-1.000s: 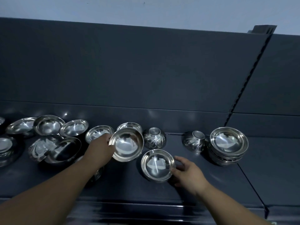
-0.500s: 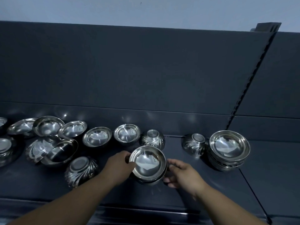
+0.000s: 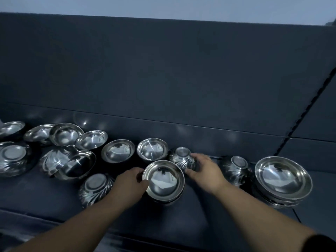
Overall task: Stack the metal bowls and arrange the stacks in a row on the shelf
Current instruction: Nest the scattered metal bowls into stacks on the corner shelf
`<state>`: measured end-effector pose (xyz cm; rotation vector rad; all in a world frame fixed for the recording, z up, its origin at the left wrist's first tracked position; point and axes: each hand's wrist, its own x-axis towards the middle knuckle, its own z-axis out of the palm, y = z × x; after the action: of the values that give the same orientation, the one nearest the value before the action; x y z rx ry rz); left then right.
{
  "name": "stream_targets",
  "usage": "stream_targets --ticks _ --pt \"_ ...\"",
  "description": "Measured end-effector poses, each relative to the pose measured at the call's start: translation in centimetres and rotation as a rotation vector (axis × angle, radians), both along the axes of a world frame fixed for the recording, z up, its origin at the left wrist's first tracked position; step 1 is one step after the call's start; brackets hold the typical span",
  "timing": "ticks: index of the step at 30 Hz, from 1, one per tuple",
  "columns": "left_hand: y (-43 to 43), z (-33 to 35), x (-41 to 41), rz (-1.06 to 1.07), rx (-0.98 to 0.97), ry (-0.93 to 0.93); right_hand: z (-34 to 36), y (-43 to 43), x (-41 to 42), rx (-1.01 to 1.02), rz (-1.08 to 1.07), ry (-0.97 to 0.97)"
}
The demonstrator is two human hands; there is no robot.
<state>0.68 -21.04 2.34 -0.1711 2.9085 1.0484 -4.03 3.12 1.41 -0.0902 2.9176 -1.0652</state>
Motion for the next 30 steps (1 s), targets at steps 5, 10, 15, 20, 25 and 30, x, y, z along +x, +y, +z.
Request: stream_targets --ticks 5,10,15,20,25,30 --pt "-0.2 0.0 -0.1 -0.003 0.047 0.013 -0.8 -0.7 -3.5 0.070 0.122 -0.020" --pt "-0.6 -0.4 -0.1 0.007 0.112 0.023 -2.9 -1.0 -5.8 0.114 0.171 -0.078" --pt "-0.8 -0.8 0.0 0.018 0.126 0.016 -4.0 -0.2 -6.1 0.166 0.154 -0.064" --pt "-0.7 -0.9 -0.2 0.017 0.179 -0.008 -3.5 1.2 -4.3 0.164 0.115 -0.027" --pt "-1.0 -0.5 -0.3 -0.014 0.253 -0.017 -1.5 2.3 -1.5 -0.063 -0.047 0.024" --pt "-0.8 -0.7 -1.2 0.048 0.257 -0.024 1.0 2.7 -0.3 -0.842 -0.227 -0.274"
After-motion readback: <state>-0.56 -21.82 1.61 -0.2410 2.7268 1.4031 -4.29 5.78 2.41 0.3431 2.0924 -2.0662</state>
